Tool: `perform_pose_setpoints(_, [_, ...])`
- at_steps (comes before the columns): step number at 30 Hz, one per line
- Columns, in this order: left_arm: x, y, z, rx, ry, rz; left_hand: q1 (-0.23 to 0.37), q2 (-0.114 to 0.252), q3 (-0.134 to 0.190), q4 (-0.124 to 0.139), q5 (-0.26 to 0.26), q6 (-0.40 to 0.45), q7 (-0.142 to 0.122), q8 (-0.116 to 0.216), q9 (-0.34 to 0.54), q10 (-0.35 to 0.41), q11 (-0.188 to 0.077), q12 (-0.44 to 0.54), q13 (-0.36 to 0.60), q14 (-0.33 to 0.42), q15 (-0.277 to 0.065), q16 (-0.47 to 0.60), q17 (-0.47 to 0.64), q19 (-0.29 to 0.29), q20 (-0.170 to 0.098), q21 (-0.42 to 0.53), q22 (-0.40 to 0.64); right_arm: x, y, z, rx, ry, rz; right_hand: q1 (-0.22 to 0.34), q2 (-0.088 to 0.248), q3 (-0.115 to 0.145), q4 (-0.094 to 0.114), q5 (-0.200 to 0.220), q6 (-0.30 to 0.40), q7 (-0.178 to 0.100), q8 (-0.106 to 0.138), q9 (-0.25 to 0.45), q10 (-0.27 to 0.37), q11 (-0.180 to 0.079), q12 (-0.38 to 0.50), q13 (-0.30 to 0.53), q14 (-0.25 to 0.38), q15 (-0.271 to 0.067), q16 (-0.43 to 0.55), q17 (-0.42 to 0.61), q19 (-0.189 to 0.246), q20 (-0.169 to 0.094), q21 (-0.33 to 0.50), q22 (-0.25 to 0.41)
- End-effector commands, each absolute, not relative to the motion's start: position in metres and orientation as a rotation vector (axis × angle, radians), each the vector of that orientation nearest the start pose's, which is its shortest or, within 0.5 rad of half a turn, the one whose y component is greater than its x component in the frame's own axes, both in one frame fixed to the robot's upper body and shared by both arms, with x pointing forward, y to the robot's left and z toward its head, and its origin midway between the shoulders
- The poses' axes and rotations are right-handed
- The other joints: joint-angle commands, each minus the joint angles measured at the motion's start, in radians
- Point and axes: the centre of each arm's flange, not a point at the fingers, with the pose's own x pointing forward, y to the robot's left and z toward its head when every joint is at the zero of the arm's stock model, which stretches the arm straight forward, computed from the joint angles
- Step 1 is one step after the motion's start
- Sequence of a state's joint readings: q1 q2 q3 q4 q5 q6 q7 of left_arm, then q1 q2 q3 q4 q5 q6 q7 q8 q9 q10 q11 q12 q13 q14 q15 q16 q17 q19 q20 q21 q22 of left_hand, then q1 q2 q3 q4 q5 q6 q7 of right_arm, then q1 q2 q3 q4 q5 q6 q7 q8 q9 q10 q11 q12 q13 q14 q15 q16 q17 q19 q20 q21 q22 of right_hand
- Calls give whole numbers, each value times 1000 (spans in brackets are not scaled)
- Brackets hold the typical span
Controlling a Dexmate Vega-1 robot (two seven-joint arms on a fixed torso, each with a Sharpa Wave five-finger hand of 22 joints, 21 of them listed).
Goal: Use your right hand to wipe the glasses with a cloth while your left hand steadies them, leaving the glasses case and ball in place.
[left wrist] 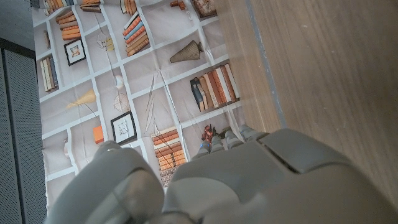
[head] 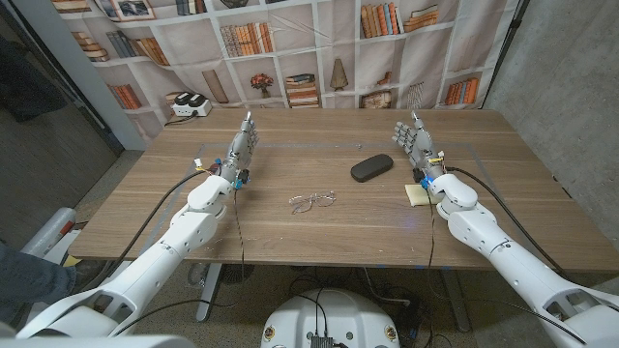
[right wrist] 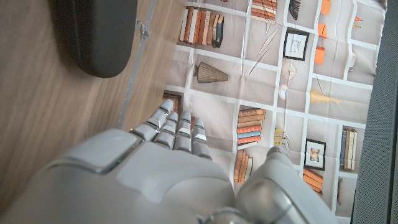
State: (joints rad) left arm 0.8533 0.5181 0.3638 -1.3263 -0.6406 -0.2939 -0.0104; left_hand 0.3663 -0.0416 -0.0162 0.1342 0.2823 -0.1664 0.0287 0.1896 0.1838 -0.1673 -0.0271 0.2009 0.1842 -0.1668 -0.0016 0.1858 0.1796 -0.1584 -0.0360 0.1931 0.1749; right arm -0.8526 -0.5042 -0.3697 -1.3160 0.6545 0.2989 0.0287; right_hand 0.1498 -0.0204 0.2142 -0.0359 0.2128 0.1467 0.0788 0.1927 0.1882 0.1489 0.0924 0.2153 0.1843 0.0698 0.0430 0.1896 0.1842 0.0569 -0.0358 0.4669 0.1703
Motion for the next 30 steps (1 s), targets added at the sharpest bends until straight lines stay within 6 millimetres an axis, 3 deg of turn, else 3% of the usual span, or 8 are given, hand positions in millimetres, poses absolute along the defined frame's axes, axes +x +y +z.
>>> perform_pose_setpoints(1, [637, 292, -21, -16, -641, -179, 7, 2, 1, 5, 9, -60, 1, 7, 1, -18, 0, 6, 2, -39, -2, 5, 3, -9, -16, 6, 5, 634, -276, -27, 59, -673, 207, 14, 1, 8, -2, 4, 12, -3, 6, 2, 13, -5, 5, 2, 10, -5, 7, 2, 14, -31, 6, 5])
perform_pose_setpoints(12, [634, 287, -20, -4, -649, -180, 25, 13, 3, -5, 14, -31, -1, 16, 1, 13, -1, 16, 1, -8, -9, 13, 1, 2, -14, 10, 5, 618, -279, -28, 43, -714, 220, 21, 3, 10, -8, 5, 23, -5, 10, 2, 23, -10, 8, 2, 19, -11, 8, 1, 25, -32, 2, 5])
perform_pose_setpoints(30, [627, 271, -17, 48, -637, -188, 44, 25, 1, -15, 20, 26, -4, 29, 1, 66, -3, 27, 1, 44, -12, 20, 1, 28, -13, 16, 4, 597, -310, -29, 30, -747, 194, 36, 6, 12, -18, 8, 40, -10, 14, 2, 42, -15, 13, 2, 35, -15, 11, -1, 44, -37, -4, 5])
